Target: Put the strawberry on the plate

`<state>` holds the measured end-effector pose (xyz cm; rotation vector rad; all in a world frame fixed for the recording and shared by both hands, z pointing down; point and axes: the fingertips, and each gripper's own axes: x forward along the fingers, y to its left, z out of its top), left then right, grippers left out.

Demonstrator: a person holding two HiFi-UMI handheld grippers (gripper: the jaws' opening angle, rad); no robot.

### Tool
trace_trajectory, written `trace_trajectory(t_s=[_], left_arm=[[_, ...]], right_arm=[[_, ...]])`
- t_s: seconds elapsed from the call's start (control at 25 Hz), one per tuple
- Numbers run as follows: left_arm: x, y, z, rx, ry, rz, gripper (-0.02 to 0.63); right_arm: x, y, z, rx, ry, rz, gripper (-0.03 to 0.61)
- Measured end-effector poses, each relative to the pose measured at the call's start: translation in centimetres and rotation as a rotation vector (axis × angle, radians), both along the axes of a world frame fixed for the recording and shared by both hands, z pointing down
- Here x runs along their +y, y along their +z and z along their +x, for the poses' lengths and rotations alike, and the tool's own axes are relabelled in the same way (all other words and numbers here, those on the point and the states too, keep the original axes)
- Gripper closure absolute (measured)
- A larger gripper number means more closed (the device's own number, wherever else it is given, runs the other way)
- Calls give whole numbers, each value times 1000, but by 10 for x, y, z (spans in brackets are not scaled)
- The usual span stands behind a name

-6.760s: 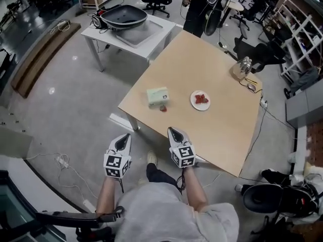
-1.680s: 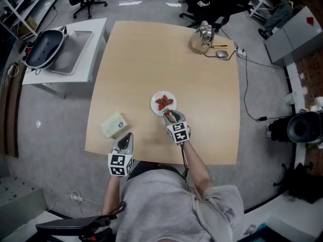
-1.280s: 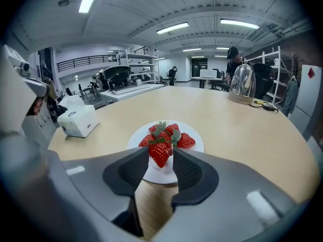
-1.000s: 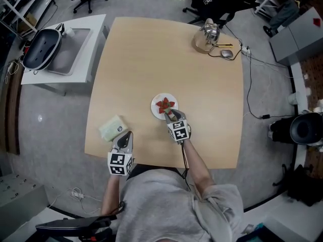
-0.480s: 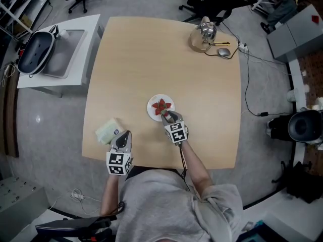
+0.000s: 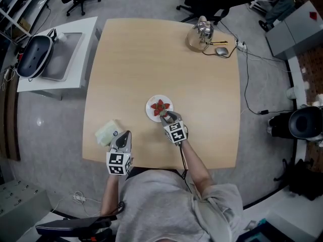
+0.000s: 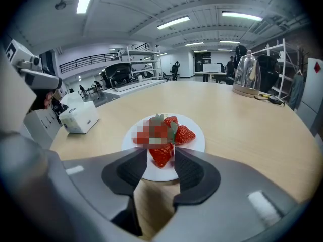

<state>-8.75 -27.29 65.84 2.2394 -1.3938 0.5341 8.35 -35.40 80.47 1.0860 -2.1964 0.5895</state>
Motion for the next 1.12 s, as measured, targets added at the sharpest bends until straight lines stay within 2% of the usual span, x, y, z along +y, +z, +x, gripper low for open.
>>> trace_trajectory(t_s=[0.24, 0.64, 1.12], left_arm=[[5, -2, -2, 0, 12, 9, 594], [22, -10, -9, 7, 21, 37, 594], [46, -25, -10, 25, 33, 90, 594]], right_arm=[[4, -3, -1, -15, 5, -1, 350], [9, -27, 0, -10, 24, 63, 324], [32, -84, -4, -30, 39, 216, 405]])
